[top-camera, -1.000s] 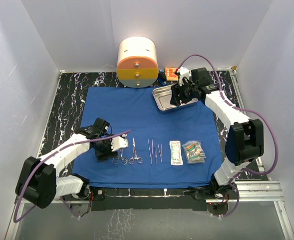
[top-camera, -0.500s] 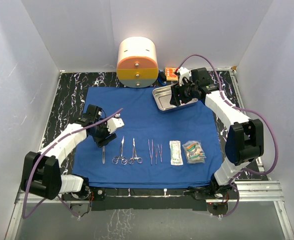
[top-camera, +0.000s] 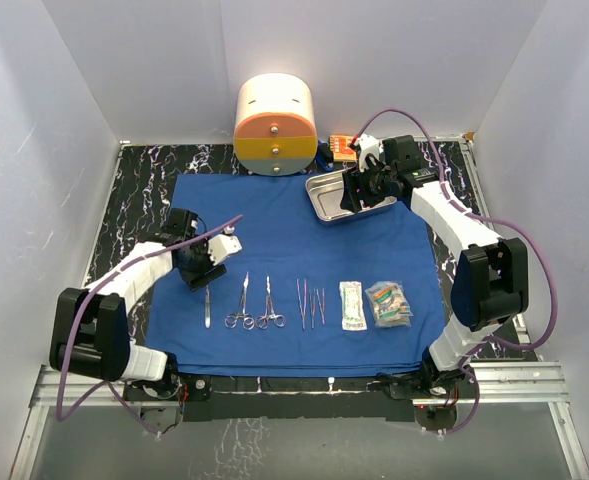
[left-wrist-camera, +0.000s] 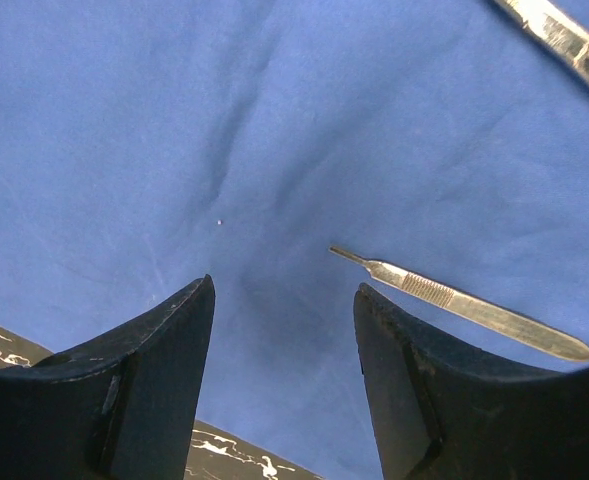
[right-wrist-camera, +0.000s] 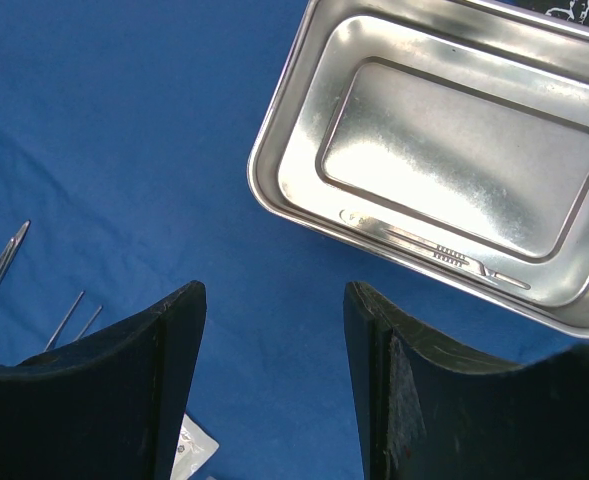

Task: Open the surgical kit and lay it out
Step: Adjust the medical item in the surgical kit.

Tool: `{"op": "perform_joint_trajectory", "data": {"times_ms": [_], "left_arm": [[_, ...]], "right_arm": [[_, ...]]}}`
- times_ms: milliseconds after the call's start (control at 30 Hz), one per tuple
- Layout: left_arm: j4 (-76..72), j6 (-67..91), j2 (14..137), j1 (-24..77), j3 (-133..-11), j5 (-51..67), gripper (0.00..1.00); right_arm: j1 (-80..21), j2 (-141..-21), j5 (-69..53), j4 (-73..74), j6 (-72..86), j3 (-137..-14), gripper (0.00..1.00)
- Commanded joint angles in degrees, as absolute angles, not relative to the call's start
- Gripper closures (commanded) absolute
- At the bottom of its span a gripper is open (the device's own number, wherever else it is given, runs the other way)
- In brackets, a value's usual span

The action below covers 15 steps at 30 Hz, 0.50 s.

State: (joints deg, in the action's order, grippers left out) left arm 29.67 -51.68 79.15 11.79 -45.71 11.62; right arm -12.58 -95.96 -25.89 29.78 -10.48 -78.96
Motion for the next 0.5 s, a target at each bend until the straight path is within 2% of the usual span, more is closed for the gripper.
{"op": "perform_joint_trajectory", "data": {"times_ms": [0,467], "left_arm": [[30.32,-54.45,79.38,10.98,-44.55,11.65,0.44],[30.22,-55.29,80.82,10.95,-42.92,13.02,0.44]], "right_arm": [[-12.15,-94.99,-26.43,27.89,-11.15,-79.2,0.44],[-12.22,-95.38,-26.46,27.94,-11.04,-79.44,0.44]]}}
